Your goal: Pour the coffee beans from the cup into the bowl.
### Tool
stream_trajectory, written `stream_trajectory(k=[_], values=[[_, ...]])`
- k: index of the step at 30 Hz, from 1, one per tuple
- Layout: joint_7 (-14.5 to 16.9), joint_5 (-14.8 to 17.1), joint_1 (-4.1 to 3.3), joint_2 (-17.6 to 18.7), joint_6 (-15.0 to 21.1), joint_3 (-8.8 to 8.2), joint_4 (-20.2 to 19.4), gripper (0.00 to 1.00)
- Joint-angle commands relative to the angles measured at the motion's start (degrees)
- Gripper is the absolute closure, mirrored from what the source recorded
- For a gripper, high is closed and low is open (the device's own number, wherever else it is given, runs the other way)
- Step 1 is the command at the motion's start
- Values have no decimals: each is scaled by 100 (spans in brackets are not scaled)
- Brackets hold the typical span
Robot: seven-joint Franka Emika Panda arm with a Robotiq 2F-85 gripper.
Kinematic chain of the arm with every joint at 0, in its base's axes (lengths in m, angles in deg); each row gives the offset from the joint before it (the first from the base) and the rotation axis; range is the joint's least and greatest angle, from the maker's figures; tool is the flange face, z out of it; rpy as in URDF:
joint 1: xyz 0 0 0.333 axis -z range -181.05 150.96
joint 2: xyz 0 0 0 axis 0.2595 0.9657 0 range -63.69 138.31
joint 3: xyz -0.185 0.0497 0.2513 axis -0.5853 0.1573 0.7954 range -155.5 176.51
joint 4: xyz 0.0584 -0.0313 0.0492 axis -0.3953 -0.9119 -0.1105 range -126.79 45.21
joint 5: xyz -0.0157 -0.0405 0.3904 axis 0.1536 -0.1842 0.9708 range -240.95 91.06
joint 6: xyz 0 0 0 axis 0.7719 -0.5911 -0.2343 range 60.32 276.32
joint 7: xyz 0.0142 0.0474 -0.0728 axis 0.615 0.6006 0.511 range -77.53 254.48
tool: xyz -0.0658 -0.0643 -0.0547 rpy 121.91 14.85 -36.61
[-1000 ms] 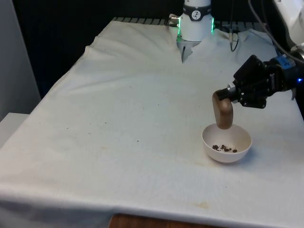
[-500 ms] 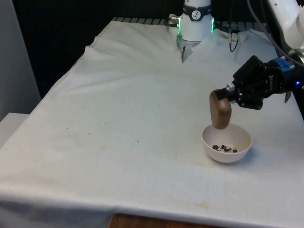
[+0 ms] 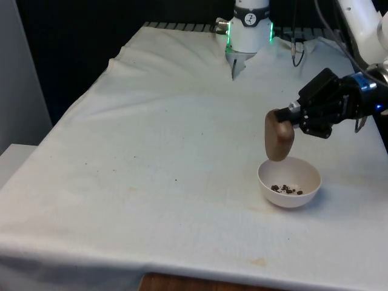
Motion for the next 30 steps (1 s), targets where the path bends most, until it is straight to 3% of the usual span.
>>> stream_trajectory(k=[1, 13, 22, 25, 30], values=[[34, -40, -17, -6, -29, -11, -29, 99], [-275, -183, -6, -57, -292, 138, -286, 99], [-355, -344, 0, -17, -470, 292, -298, 99], [-350, -372, -29, 29, -539, 344, -241, 99], [-447, -390, 6, -11, -584, 407, -298, 99]])
